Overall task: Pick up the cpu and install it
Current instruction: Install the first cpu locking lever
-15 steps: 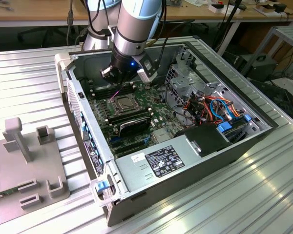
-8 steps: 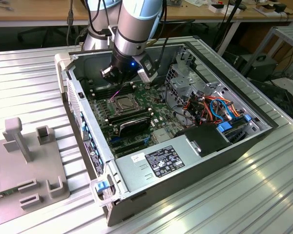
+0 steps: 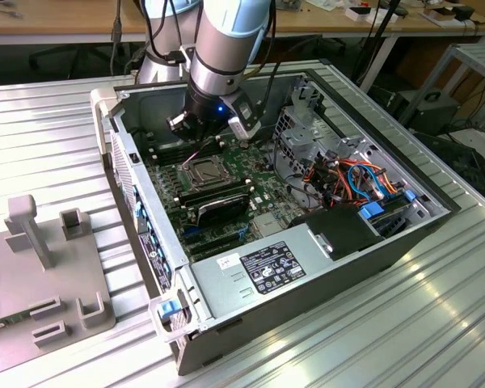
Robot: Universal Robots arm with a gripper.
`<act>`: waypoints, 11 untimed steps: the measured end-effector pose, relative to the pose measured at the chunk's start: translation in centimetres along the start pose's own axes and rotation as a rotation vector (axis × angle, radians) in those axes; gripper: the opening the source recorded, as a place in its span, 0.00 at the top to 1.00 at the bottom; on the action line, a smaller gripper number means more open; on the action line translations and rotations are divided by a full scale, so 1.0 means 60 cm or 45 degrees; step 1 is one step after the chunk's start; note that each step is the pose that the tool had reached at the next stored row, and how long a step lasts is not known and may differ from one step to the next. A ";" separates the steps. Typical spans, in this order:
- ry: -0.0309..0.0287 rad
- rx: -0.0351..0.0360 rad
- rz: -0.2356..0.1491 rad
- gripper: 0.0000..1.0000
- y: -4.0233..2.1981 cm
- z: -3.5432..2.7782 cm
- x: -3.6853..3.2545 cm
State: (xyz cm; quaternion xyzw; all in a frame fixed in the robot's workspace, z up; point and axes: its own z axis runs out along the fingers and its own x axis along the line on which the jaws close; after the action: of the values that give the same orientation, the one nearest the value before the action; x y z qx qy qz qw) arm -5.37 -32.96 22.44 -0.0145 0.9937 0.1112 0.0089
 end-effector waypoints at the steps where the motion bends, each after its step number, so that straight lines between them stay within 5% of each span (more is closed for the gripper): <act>1: 0.0001 0.0001 0.000 0.89 0.000 0.001 0.000; 11: 0.0001 0.0000 0.000 0.89 -0.001 0.003 -0.008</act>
State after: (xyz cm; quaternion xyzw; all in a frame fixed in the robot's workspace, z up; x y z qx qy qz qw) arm -4.88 -32.96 22.26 -0.0145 0.9937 0.1112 0.0089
